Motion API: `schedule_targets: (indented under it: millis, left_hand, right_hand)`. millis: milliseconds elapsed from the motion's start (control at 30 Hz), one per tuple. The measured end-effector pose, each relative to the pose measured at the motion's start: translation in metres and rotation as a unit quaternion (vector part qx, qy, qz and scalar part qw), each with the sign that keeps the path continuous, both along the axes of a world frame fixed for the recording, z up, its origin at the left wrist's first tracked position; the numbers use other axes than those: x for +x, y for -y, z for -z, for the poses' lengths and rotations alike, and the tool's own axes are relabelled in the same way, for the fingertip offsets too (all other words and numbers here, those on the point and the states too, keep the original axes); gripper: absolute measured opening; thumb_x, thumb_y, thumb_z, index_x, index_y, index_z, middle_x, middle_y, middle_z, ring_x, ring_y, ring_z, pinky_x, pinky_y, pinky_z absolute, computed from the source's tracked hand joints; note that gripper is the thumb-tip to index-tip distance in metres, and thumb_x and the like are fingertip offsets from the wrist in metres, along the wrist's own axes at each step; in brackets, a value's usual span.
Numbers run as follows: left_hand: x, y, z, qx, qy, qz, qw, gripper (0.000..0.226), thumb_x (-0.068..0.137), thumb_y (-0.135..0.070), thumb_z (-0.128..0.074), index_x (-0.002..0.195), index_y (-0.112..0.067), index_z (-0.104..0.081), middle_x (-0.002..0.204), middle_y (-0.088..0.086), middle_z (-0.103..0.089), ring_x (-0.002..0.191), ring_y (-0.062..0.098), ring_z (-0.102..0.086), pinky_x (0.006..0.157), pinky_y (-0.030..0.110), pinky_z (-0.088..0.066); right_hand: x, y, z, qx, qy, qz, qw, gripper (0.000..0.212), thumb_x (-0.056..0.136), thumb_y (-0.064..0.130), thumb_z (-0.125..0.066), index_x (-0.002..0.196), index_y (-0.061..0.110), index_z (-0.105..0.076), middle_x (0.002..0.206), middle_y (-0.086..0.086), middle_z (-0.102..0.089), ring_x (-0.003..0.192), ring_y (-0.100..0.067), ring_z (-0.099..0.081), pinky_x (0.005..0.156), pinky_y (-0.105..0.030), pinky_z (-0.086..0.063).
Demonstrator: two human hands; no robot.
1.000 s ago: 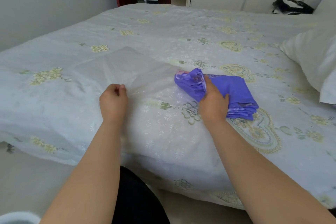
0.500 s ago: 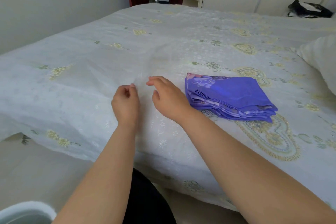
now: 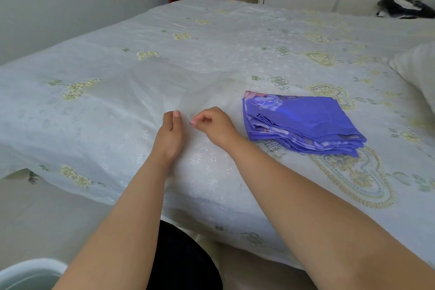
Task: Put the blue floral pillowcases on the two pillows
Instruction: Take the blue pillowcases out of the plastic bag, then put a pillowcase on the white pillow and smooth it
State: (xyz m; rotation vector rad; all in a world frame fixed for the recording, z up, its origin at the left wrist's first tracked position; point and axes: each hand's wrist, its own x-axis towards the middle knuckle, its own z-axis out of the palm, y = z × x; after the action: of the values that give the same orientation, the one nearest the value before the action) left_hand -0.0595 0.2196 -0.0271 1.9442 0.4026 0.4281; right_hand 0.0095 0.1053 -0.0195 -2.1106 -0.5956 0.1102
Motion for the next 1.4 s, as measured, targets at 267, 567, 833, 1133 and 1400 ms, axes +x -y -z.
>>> schedule_targets:
  millis: [267,567,833,1133,1400]
  left_hand:
    - [0.012,0.015,0.014,0.311,-0.148,0.117,0.932,0.051,0.100,-0.048,-0.009,0.149,-0.039,-0.005,0.159,-0.003,0.010,0.146,0.023,0.010,0.118,0.041,0.003]
    - [0.019,0.042,0.017,0.400,-0.118,0.067,0.906,0.053,0.100,-0.044,-0.019,0.151,-0.028,-0.013,0.159,0.002,-0.007,0.146,0.022,-0.004,0.117,0.043,-0.004]
    - [0.022,0.052,-0.011,0.166,0.127,-0.048,0.977,0.041,0.099,-0.021,-0.030,0.137,-0.012,-0.043,0.148,0.007,-0.038,0.138,0.021,-0.030,0.114,0.033,-0.022]
    - [0.014,0.057,-0.021,0.294,0.340,-0.137,0.883,0.033,0.080,0.005,-0.046,0.109,-0.003,-0.059,0.118,0.020,-0.052,0.106,0.028,-0.043,0.094,0.030,-0.037]
    - [0.026,0.082,0.000,0.369,0.095,0.162,0.910,0.041,0.086,-0.049,-0.057,0.112,-0.019,-0.064,0.111,-0.003,-0.062,0.106,0.021,-0.052,0.091,0.028,-0.039]
  right_hand:
    - [-0.028,0.056,-0.020,-0.097,0.326,0.163,0.926,0.025,0.089,0.033,-0.052,0.106,0.025,-0.068,0.128,0.002,-0.055,0.123,-0.021,-0.046,0.100,-0.035,-0.027]
    - [0.003,0.121,-0.030,0.005,-0.154,0.269,0.951,0.042,0.098,0.048,-0.036,0.099,0.010,-0.056,0.095,-0.009,-0.058,0.093,-0.026,-0.055,0.070,-0.029,-0.042]
    - [0.026,0.105,-0.088,0.372,-0.166,0.270,0.873,0.033,0.093,0.041,-0.049,0.113,0.018,-0.061,0.114,-0.009,-0.062,0.102,-0.027,-0.062,0.084,-0.038,-0.050]
    - [0.015,0.038,-0.100,0.008,-0.053,0.005,0.999,0.062,0.096,0.055,-0.034,0.124,0.005,-0.058,0.128,-0.005,-0.059,0.121,-0.017,-0.052,0.101,-0.030,-0.037]
    - [0.009,0.154,-0.030,-0.173,-0.072,-0.015,0.982,0.049,0.082,0.022,-0.072,0.128,0.018,-0.056,0.120,0.005,-0.057,0.104,-0.006,-0.051,0.085,-0.012,-0.035]
